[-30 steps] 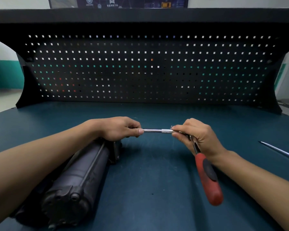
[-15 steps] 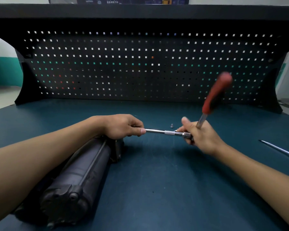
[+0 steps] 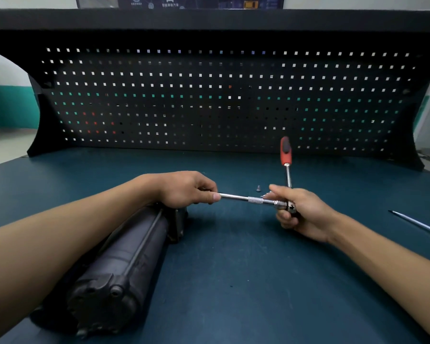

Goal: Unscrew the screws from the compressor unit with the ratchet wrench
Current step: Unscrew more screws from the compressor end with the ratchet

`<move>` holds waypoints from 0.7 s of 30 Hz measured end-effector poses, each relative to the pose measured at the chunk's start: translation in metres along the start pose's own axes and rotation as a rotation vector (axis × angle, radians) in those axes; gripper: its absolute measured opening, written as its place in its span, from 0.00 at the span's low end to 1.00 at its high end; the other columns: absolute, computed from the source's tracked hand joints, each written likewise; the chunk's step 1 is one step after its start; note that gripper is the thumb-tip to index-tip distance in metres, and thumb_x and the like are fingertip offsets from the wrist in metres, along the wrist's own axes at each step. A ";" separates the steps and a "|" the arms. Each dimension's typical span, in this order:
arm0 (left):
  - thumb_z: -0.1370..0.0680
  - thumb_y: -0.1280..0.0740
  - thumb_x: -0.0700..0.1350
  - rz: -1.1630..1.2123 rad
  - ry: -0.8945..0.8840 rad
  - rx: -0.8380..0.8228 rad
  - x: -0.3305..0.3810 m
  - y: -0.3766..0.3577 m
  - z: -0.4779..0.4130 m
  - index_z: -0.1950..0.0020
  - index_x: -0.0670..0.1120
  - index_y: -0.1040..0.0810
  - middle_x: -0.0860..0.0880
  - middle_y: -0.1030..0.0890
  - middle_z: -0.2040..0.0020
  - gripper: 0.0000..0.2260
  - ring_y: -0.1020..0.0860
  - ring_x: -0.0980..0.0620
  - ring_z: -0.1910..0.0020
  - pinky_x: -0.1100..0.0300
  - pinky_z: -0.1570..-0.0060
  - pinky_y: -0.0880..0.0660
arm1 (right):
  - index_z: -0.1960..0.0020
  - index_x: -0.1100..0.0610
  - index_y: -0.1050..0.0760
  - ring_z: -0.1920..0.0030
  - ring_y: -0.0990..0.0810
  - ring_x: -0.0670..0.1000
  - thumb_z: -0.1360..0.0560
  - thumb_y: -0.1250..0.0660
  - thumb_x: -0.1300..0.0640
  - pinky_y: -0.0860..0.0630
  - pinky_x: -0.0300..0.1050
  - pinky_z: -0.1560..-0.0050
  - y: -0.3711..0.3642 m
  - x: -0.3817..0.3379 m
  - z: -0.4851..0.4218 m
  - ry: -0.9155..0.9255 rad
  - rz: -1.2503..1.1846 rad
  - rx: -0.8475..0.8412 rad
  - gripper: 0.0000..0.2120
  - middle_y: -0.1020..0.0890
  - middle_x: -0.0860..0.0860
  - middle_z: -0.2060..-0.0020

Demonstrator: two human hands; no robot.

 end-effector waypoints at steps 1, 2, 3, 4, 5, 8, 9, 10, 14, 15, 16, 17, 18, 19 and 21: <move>0.19 0.38 0.58 -0.002 0.003 0.005 0.000 0.000 0.000 0.61 0.60 0.24 0.60 0.29 0.68 0.12 0.32 0.59 0.68 0.60 0.62 0.33 | 0.53 0.62 0.20 0.78 0.35 0.48 0.33 0.29 0.43 0.40 0.40 0.76 0.002 -0.002 0.001 0.071 0.084 0.023 0.22 0.32 0.52 0.76; 0.19 0.37 0.58 -0.010 0.006 0.011 0.000 0.000 0.000 0.61 0.60 0.25 0.61 0.28 0.69 0.12 0.32 0.60 0.69 0.62 0.63 0.34 | 0.52 0.63 0.19 0.77 0.33 0.48 0.33 0.28 0.42 0.38 0.39 0.76 0.003 -0.005 0.002 0.145 0.156 0.048 0.24 0.31 0.52 0.75; 0.19 0.37 0.58 -0.021 0.007 0.016 0.000 0.000 0.000 0.61 0.60 0.25 0.62 0.28 0.70 0.11 0.32 0.61 0.69 0.63 0.64 0.35 | 0.51 0.63 0.19 0.75 0.31 0.49 0.33 0.28 0.42 0.36 0.39 0.75 0.005 -0.008 0.003 0.212 0.216 0.069 0.25 0.29 0.52 0.75; 0.19 0.37 0.58 -0.031 0.008 0.019 0.000 0.001 0.000 0.60 0.59 0.25 0.63 0.28 0.70 0.10 0.31 0.62 0.69 0.64 0.64 0.35 | 0.51 0.62 0.18 0.74 0.30 0.49 0.32 0.27 0.43 0.34 0.38 0.74 0.006 -0.011 0.004 0.269 0.273 0.087 0.22 0.28 0.52 0.74; 0.19 0.36 0.58 -0.039 0.010 0.020 0.000 0.001 0.000 0.59 0.58 0.25 0.64 0.27 0.69 0.10 0.31 0.63 0.68 0.66 0.65 0.35 | 0.52 0.60 0.18 0.73 0.29 0.49 0.29 0.27 0.45 0.33 0.38 0.72 0.006 -0.013 0.005 0.318 0.333 0.103 0.18 0.27 0.51 0.74; 0.19 0.36 0.58 -0.039 0.012 0.021 0.001 0.000 0.000 0.59 0.58 0.24 0.64 0.27 0.69 0.10 0.30 0.63 0.68 0.68 0.66 0.35 | 0.57 0.55 0.16 0.71 0.30 0.46 0.25 0.26 0.55 0.32 0.34 0.67 0.006 -0.019 0.010 0.473 0.477 0.139 0.04 0.26 0.51 0.73; 0.19 0.36 0.58 -0.034 0.016 0.020 0.001 0.000 0.000 0.59 0.59 0.24 0.63 0.27 0.69 0.10 0.30 0.63 0.68 0.68 0.66 0.35 | 0.58 0.54 0.16 0.70 0.30 0.45 0.25 0.26 0.57 0.33 0.33 0.66 0.004 -0.021 0.011 0.523 0.503 0.145 0.03 0.25 0.52 0.73; 0.19 0.36 0.58 -0.027 0.019 0.019 0.000 0.000 0.000 0.60 0.59 0.24 0.62 0.28 0.69 0.10 0.31 0.62 0.68 0.67 0.65 0.35 | 0.58 0.55 0.16 0.69 0.29 0.45 0.25 0.26 0.59 0.32 0.34 0.64 0.003 -0.022 0.013 0.563 0.520 0.149 0.03 0.24 0.55 0.71; 0.19 0.37 0.59 -0.009 0.015 0.014 0.001 0.001 0.001 0.60 0.58 0.25 0.58 0.28 0.66 0.12 0.31 0.58 0.66 0.61 0.61 0.33 | 0.56 0.56 0.16 0.62 0.22 0.41 0.25 0.26 0.62 0.31 0.29 0.57 -0.004 -0.033 0.021 0.772 0.692 0.183 0.02 0.20 0.46 0.66; 0.19 0.38 0.59 -0.005 0.016 0.012 0.002 0.001 0.002 0.60 0.57 0.25 0.57 0.27 0.65 0.12 0.30 0.57 0.65 0.59 0.60 0.32 | 0.54 0.58 0.16 0.63 0.23 0.43 0.25 0.26 0.61 0.31 0.29 0.58 -0.007 -0.037 0.024 0.854 0.765 0.201 0.01 0.21 0.45 0.66; 0.19 0.38 0.59 0.001 0.020 0.011 0.002 0.001 0.002 0.59 0.56 0.24 0.55 0.27 0.64 0.12 0.30 0.55 0.64 0.58 0.59 0.32 | 0.53 0.59 0.15 0.64 0.23 0.45 0.25 0.26 0.60 0.31 0.31 0.58 -0.009 -0.040 0.027 0.934 0.808 0.225 0.03 0.21 0.47 0.65; 0.19 0.39 0.60 0.007 0.029 0.014 0.003 0.001 0.003 0.57 0.55 0.24 0.55 0.27 0.63 0.12 0.29 0.55 0.64 0.59 0.58 0.31 | 0.52 0.61 0.15 0.64 0.24 0.46 0.26 0.26 0.61 0.30 0.33 0.59 -0.011 -0.041 0.028 0.994 0.826 0.246 0.04 0.21 0.50 0.66; 0.19 0.39 0.60 0.016 0.041 0.022 0.003 0.001 0.004 0.55 0.55 0.23 0.55 0.26 0.63 0.13 0.29 0.56 0.64 0.60 0.59 0.31 | 0.51 0.62 0.15 0.64 0.24 0.48 0.27 0.26 0.63 0.29 0.35 0.58 -0.011 -0.041 0.029 1.025 0.833 0.268 0.05 0.21 0.53 0.65; 0.19 0.41 0.61 0.037 0.055 0.039 0.002 0.002 0.005 0.54 0.54 0.22 0.55 0.26 0.64 0.14 0.29 0.57 0.65 0.62 0.60 0.31 | 0.50 0.62 0.15 0.63 0.23 0.49 0.27 0.26 0.65 0.27 0.37 0.58 -0.011 -0.041 0.029 1.036 0.836 0.284 0.06 0.21 0.54 0.64; 0.17 0.44 0.59 0.107 0.063 0.088 0.003 0.004 0.007 0.50 0.52 0.21 0.55 0.23 0.65 0.16 0.29 0.57 0.65 0.63 0.60 0.31 | 0.48 0.62 0.16 0.61 0.22 0.50 0.27 0.26 0.65 0.26 0.39 0.56 -0.008 -0.038 0.028 1.024 0.824 0.280 0.08 0.20 0.54 0.62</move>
Point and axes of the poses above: each hand's wrist, its own z-axis away from the middle knuckle, its own y-axis out of the back of the hand, x = y × z, the point moved 6 cm from there along -z, towards the middle knuckle
